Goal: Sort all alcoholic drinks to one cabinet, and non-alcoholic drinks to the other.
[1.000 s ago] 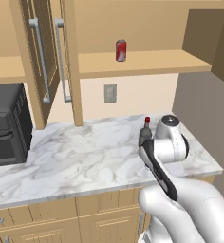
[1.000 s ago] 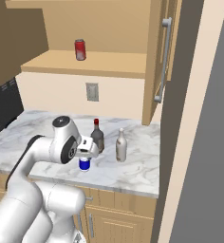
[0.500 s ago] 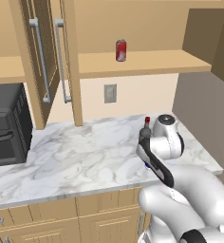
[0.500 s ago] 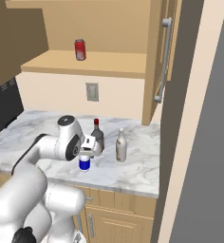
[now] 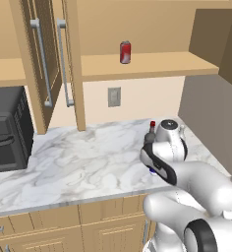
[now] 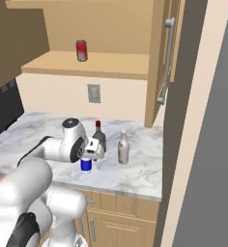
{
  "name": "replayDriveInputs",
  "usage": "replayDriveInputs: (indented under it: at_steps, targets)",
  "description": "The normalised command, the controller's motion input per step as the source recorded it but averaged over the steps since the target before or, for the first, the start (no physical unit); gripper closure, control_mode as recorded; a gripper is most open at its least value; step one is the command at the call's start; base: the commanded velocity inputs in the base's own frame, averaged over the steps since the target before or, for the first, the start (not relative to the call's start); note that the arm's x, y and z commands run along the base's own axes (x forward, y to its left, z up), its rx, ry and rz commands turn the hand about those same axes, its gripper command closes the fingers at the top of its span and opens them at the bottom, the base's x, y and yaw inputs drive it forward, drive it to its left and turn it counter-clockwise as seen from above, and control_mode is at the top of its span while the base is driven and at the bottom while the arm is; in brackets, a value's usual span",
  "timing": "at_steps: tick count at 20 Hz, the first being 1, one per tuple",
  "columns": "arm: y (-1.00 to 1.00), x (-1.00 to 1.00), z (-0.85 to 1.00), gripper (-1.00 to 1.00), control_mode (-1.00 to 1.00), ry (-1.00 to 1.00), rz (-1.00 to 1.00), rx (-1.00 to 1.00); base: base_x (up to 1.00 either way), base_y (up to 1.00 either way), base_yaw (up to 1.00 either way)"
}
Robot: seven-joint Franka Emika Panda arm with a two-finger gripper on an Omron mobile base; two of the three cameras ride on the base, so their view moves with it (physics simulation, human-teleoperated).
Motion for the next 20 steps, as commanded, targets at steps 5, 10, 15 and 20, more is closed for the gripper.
replayDriveInputs:
  at_steps: [5, 10, 15, 20]
  targets:
    - [0.00, 0.09, -0.09, 1.00, -1.00, -0.04, 0.00, 0.00, 0.00, 0.00, 0.00]
    - [0.00, 0.06, 0.00, 1.00, -1.00, -0.09, 0.00, 0.00, 0.00, 0.00, 0.00]
    - [0.00, 0.00, 0.00, 1.00, -1.00, -0.08, 0.00, 0.00, 0.00, 0.00, 0.00]
    - [0.00, -0.32, 0.39, 1.00, -1.00, -0.04, 0.00, 0.00, 0.00, 0.00, 0.00]
